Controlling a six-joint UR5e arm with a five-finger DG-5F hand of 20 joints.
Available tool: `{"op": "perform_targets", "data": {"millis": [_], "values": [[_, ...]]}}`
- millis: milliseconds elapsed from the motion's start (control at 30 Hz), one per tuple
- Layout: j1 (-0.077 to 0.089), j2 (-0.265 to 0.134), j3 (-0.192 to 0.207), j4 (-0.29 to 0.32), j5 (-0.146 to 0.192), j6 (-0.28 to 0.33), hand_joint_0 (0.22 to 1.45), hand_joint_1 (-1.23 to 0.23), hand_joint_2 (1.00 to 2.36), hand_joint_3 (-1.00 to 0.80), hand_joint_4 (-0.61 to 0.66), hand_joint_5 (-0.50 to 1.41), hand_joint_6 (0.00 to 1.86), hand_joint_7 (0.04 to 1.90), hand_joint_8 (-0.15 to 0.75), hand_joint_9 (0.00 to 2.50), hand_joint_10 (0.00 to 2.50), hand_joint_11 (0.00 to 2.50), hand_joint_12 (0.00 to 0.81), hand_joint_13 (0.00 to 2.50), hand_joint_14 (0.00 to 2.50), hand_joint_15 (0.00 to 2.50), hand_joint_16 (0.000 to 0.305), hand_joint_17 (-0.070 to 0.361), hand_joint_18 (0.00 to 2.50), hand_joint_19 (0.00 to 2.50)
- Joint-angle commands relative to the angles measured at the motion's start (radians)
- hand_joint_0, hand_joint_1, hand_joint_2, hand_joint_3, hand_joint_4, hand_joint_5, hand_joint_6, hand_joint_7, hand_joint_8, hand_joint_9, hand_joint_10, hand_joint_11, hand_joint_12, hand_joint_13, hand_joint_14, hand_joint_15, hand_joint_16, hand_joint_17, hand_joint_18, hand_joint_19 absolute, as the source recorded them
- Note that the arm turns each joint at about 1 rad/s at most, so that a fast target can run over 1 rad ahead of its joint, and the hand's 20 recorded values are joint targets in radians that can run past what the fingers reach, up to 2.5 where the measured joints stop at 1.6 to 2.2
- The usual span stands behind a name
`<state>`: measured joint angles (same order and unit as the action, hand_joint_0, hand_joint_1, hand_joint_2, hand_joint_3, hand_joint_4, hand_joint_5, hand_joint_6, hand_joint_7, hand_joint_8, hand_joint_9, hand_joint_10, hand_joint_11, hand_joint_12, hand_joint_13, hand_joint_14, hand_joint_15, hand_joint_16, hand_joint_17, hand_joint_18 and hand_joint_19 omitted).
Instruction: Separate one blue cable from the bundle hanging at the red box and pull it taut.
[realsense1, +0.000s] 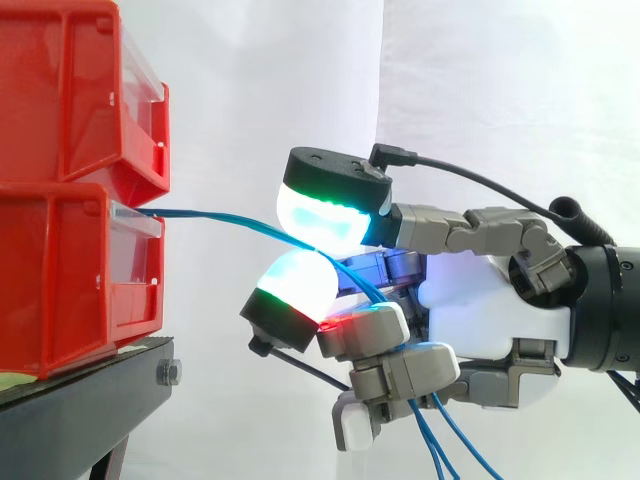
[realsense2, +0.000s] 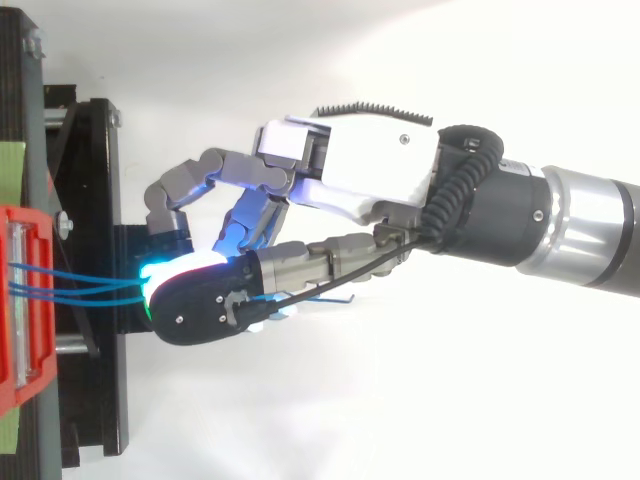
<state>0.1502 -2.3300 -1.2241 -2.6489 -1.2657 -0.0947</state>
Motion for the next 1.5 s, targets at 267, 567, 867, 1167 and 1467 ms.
{"op": "perform_targets", "data": {"millis": [267, 567, 867, 1167, 1467], "values": [[0.003, 0.0, 0.0, 0.0, 0.003, 0.0, 0.75, -0.86, 1.03, -0.2, 0.11, -0.22, 0.88, 1.16, 0.336, 1.0, 0.02, 1.44, 0.37, 1.29, 0.01, 1.61, 0.048, 0.107, 0.88, 0.62], [0.005, 0.0, 0.0, 0.0, 0.003, 0.0, 0.81, -0.88, 1.02, -0.28, 0.07, -0.22, 0.87, 1.25, 0.334, 1.05, 0.02, 1.44, 0.371, 1.31, 0.01, 1.62, 0.046, 0.103, 0.86, 0.64], [0.005, 0.0, 0.0, -0.005, 0.003, 0.0, 0.82, -0.87, 1.01, -0.41, 0.13, -0.22, 0.88, 1.21, 0.333, 1.07, 0.02, 1.45, 0.372, 1.32, 0.01, 1.63, 0.045, 0.102, 0.86, 0.65], [0.005, 0.0, 0.0, -0.019, 0.003, 0.003, 0.84, -0.87, 1.0, -0.5, 0.14, -0.21, 0.87, 1.21, 0.338, 1.07, 0.02, 1.44, 0.372, 1.31, 0.01, 1.63, 0.045, 0.101, 0.86, 0.64], [0.005, 0.0, 0.0, -0.019, 0.003, 0.003, 0.82, -0.82, 1.0, -0.5, 0.2, -0.23, 0.87, 1.21, 0.342, 1.05, 0.02, 1.39, 0.38, 1.32, 0.02, 1.61, 0.045, 0.102, 0.89, 0.61]]}}
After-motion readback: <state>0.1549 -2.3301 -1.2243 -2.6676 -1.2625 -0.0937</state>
